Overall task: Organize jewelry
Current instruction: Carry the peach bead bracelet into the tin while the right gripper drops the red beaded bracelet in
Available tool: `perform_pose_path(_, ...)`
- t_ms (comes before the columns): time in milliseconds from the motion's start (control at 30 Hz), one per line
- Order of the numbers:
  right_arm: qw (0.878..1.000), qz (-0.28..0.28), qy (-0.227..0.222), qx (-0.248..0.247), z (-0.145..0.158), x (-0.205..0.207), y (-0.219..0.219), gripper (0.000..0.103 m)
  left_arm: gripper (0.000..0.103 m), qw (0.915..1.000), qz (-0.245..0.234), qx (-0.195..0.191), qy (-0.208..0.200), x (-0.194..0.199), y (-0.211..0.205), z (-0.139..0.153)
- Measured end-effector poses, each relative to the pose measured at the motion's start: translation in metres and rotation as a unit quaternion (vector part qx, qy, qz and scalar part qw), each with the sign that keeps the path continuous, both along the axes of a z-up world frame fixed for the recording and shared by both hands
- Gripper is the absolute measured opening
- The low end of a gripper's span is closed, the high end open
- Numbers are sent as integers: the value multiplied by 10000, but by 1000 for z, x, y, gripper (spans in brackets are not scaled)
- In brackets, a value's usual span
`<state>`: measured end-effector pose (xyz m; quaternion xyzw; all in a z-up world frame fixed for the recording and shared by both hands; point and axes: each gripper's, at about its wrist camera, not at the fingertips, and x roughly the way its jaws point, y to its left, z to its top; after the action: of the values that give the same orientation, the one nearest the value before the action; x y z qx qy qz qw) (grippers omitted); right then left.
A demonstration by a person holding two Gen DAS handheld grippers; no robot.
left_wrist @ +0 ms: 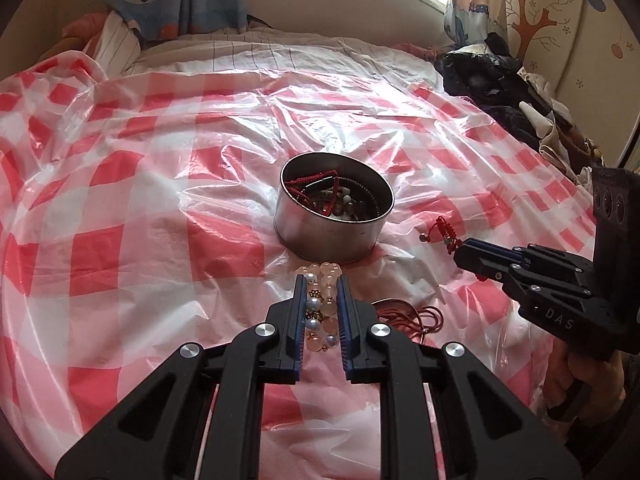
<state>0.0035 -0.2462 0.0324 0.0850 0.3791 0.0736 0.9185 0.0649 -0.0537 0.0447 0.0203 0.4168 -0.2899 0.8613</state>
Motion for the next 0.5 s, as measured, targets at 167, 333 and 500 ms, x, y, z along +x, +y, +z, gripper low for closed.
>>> perform_pose_path(167, 9995, 79, -293, 50, 9, -4, 3, 14, 13, 9997, -48, -221, -85, -2, -2, 9)
perform_pose_path(333, 9992, 48, -380, 90, 11, -2, 4, 14, 13, 9991, -95, -360, -216, -3, -7, 22)
perform_pose_path(500, 9969, 84, -762, 151, 27, 0, 7, 14, 13, 9982, -112, -522, -288, 4, -12, 33)
